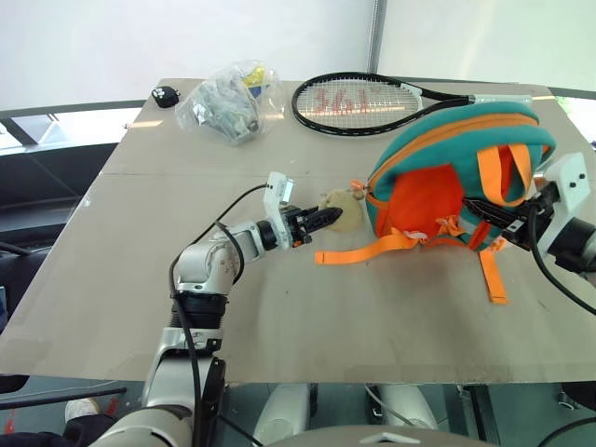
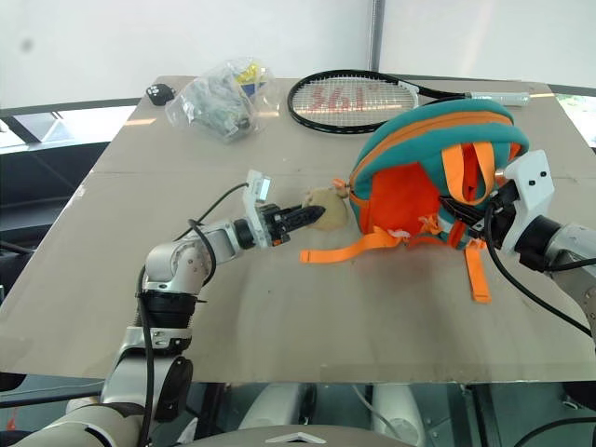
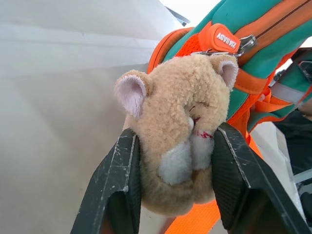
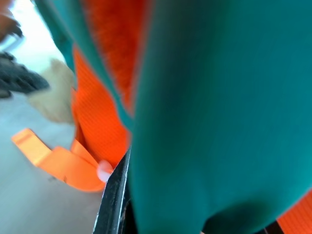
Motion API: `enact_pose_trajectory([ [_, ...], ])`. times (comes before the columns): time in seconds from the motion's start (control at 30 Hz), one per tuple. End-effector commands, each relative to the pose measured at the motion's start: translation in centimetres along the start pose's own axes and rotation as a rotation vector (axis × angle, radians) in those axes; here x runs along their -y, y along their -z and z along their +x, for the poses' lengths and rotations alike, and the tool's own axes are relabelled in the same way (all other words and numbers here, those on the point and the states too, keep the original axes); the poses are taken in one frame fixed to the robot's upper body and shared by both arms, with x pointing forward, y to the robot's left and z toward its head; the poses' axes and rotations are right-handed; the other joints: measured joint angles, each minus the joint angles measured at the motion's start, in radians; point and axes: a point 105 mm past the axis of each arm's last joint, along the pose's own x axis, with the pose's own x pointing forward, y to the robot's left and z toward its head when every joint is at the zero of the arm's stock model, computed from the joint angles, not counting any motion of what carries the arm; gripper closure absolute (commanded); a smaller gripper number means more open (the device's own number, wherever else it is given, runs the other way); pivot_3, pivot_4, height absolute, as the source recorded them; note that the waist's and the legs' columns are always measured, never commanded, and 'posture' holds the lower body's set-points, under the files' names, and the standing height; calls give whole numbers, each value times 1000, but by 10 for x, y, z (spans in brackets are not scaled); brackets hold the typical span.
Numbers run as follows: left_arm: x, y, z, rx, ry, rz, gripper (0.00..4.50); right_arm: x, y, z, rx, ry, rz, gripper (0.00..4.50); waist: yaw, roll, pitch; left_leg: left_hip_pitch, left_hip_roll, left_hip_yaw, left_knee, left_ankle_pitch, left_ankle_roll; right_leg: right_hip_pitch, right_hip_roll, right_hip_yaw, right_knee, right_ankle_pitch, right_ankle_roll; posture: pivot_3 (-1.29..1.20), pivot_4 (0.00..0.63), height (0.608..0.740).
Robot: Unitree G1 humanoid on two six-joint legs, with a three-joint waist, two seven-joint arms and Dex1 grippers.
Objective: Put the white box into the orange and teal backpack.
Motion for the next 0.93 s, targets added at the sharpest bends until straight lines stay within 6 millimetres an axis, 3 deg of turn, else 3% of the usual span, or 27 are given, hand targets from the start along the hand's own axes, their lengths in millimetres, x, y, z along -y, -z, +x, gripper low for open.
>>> enact_pose_trajectory([
  [0.03,15,-24,-22,38,31,208,1231,-13,-11,-21,40,-43,-73,1980,-1,0,0,0,1,0,-1,0,0,0,0,0,0,0,0,0,150,740],
  [0.1,20,-23,-33,21,41,270,593,-17,-11,-34,35,-60,-76,1389,-1,0,0,1,1,0,-2,0,0,0,0,1,0,0,0,0,150,740],
  [0.13,22,-23,-39,16,47,289,97,-19,-11,-41,26,-69,-70,867,-2,0,0,1,1,0,-2,0,0,0,0,1,0,0,0,0,150,740],
  [0.2,23,-23,-49,10,29,327,0,-20,-10,-53,7,-84,-80,48,1,0,0,2,1,0,-2,0,0,1,1,1,-1,0,0,0,150,740],
  [0.3,19,-17,-65,-6,-24,354,0,-25,-9,-66,-20,-114,-84,48,6,0,0,7,1,0,-2,-1,1,6,1,1,-2,0,0,0,150,740],
  [0.43,17,1,-93,-63,-71,380,0,-31,12,-84,-144,-131,-102,48,7,0,0,12,2,0,-2,-4,6,12,2,0,-3,-1,0,0,150,740],
  [0.7,11,25,-156,-157,-260,431,0,-15,57,-116,-326,16,-90,48,12,1,0,13,3,0,-3,-5,7,16,1,0,-8,-1,0,0,150,740],
  [0.93,11,35,-175,-177,-297,407,0,-11,67,-121,-335,32,-118,48,12,1,1,14,3,0,-3,-5,8,18,1,-1,-11,-2,-1,0,150,740],
])
